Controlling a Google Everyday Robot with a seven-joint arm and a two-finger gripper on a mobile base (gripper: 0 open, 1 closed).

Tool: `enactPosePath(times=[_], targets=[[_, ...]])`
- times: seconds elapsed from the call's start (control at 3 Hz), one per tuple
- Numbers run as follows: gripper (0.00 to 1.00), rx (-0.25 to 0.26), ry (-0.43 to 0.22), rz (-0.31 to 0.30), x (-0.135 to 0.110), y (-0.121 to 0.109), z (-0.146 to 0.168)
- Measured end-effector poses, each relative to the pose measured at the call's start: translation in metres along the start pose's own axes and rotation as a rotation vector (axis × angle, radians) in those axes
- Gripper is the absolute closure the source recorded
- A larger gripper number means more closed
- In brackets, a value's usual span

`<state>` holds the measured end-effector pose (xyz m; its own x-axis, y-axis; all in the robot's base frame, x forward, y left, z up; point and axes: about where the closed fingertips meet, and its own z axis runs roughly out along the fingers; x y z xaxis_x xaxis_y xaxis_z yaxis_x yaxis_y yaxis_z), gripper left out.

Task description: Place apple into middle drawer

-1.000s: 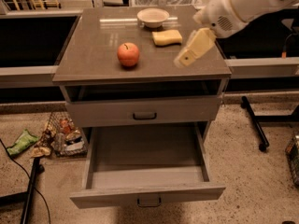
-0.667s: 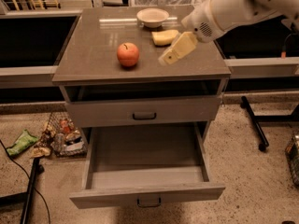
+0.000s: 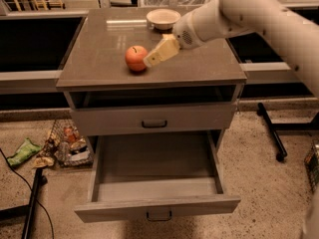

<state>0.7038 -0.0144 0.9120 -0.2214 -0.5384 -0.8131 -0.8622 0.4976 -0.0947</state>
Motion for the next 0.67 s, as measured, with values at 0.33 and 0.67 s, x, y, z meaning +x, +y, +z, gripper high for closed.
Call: enactPosePath(times=[0.33, 0.67], targets=[[0.00, 0.009, -0.002, 0.024, 0.003, -0.006, 0.034], [0.00, 0.001, -0.005, 0.019, 0.000, -0.005, 0.058]])
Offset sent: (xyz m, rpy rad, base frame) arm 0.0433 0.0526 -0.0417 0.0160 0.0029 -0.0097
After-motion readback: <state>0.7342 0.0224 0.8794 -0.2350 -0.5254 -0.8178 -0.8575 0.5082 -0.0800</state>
